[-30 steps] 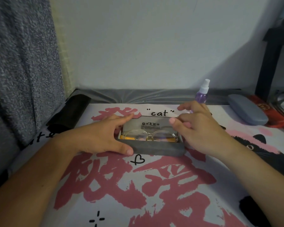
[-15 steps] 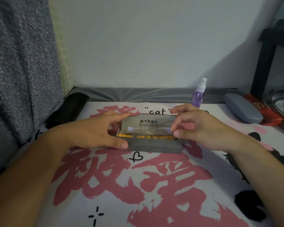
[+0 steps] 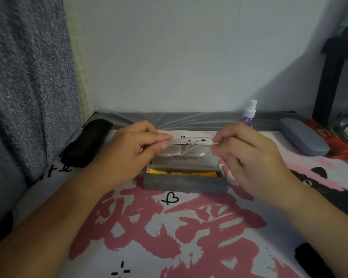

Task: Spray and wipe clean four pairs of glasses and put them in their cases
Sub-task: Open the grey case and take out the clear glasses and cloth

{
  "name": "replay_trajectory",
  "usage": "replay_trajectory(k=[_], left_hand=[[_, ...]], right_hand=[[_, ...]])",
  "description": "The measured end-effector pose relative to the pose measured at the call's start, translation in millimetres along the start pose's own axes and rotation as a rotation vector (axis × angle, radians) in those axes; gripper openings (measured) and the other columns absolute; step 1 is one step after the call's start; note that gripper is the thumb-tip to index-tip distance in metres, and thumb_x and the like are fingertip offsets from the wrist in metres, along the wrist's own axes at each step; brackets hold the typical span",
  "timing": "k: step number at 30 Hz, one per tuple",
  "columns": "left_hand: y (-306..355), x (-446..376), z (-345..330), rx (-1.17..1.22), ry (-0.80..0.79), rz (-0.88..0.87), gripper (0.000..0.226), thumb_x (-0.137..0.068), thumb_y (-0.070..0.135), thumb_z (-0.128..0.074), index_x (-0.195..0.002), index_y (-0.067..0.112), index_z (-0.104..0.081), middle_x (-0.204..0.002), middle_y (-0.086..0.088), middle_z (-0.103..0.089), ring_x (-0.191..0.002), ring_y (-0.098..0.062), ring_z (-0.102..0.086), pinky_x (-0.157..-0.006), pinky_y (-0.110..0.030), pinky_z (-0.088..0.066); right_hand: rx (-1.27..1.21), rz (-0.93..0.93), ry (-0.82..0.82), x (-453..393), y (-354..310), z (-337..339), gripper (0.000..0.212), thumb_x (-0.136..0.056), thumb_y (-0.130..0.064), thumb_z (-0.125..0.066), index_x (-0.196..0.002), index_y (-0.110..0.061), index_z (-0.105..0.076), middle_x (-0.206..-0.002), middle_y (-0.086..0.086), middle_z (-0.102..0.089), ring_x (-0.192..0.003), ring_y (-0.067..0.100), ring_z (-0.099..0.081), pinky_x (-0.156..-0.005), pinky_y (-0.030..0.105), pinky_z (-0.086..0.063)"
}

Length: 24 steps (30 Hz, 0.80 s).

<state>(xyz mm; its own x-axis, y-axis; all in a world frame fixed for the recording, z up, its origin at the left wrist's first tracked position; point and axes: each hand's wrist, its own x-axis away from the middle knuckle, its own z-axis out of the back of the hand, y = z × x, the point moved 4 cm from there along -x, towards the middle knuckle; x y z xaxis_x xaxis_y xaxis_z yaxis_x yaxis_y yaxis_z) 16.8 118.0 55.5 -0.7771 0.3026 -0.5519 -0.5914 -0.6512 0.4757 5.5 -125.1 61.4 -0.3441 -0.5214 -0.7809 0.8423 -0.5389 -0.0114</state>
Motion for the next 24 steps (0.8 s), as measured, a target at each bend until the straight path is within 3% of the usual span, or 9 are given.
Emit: replay_trajectory(k=[3,6,9,12,15,17,19,21,24], left_hand=[[1,-1,3,-0.058,0.017,-0.027,0.042,-0.094,0.037,-0.056,-0.133,0.025,-0.064,-0.096,0.01,-0.057,-0.083,-0.014,-0.058,-0.073,-0.015,-0.044],[3,0,3,0.0,-0.026,-0.024,0.032,-0.092,0.031,-0.062,-0.121,0.021,-0.074,-0.096,0.014,-0.061,-0.085,-0.01,-0.062,-0.071,-0.013,-0.044],[2,2,0,0.046,-0.084,0.006,0.018,-0.089,0.015,-0.072,-0.105,0.022,-0.078,-0.093,0.016,-0.065,-0.09,0.001,-0.064,-0.077,-0.008,-0.043],[0,1,2,0.077,-0.072,0.062,0.021,-0.089,0.011,-0.073,-0.096,0.031,-0.076,-0.089,0.013,-0.067,-0.088,-0.006,-0.066,-0.078,-0.015,-0.048],[-1,-1,11,0.225,0.081,0.188,0.021,-0.092,0.01,-0.069,-0.089,0.031,-0.074,-0.078,0.012,-0.069,-0.071,-0.002,-0.063,-0.069,-0.016,-0.049],[-6,-2,20,0.368,0.269,0.303,0.017,-0.097,0.009,-0.063,-0.09,0.022,-0.071,-0.063,0.01,-0.063,-0.057,-0.005,-0.054,-0.059,-0.019,-0.049],[-8,-2,30,0.494,0.422,0.323,0.018,-0.1,0.01,-0.059,-0.09,0.021,-0.07,-0.059,0.004,-0.055,-0.054,-0.011,-0.049,-0.055,-0.026,-0.047],[-3,-1,28,0.518,0.446,0.297,0.019,-0.099,0.009,-0.059,-0.089,0.022,-0.07,-0.062,0.002,-0.054,-0.056,-0.012,-0.047,-0.055,-0.025,-0.045],[13,2,12,0.457,0.356,0.24,0.019,-0.096,0.008,-0.062,-0.089,0.024,-0.068,-0.066,0.009,-0.064,-0.058,-0.006,-0.053,-0.058,-0.018,-0.047]], right_hand=[[0.062,0.057,-0.069,1,-9,-4,0.016,-0.094,0.003,-0.056,-0.098,0.004,-0.072,-0.104,0.018,-0.066,-0.083,0.032,-0.063,-0.066,0.04,-0.053],[0.085,0.066,-0.116,3,-16,-6,0.017,-0.095,-0.001,-0.055,-0.101,0.001,-0.07,-0.105,0.014,-0.065,-0.087,0.027,-0.062,-0.068,0.037,-0.053],[-0.019,-0.049,-0.118,3,-10,-6,0.018,-0.097,-0.01,-0.053,-0.105,-0.014,-0.069,-0.106,-0.001,-0.065,-0.092,0.018,-0.062,-0.072,0.04,-0.055],[0.073,0.032,-0.088,4,-11,-8,0.014,-0.094,0.003,-0.059,-0.1,-0.001,-0.072,-0.106,0.012,-0.067,-0.087,0.027,-0.063,-0.068,0.04,-0.053],[0.077,0.002,-0.075,3,-2,-9,0.009,-0.093,0.003,-0.064,-0.096,0.003,-0.073,-0.105,0.015,-0.066,-0.084,0.03,-0.064,-0.069,0.041,-0.054],[0.005,-0.043,-0.097,3,1,-10,0.009,-0.094,-0.003,-0.065,-0.097,-0.002,-0.073,-0.105,0.009,-0.065,-0.09,0.023,-0.064,-0.079,0.037,-0.054],[-0.074,-0.094,-0.13,4,3,-12,0.012,-0.095,-0.011,-0.064,-0.1,-0.006,-0.074,-0.107,0.004,-0.065,-0.097,0.016,-0.063,-0.088,0.031,-0.052],[-0.104,-0.16,-0.099,4,6,-13,0.016,-0.096,-0.021,-0.063,-0.098,-0.01,-0.074,-0.102,-0.001,-0.066,-0.095,0.012,-0.063,-0.086,0.03,-0.052],[-0.07,-0.207,-0.075,2,7,-11,0.015,-0.092,-0.03,-0.068,-0.095,-0.015,-0.071,-0.087,-0.011,-0.061,-0.079,0.004,-0.057,-0.073,0.023,-0.05]])
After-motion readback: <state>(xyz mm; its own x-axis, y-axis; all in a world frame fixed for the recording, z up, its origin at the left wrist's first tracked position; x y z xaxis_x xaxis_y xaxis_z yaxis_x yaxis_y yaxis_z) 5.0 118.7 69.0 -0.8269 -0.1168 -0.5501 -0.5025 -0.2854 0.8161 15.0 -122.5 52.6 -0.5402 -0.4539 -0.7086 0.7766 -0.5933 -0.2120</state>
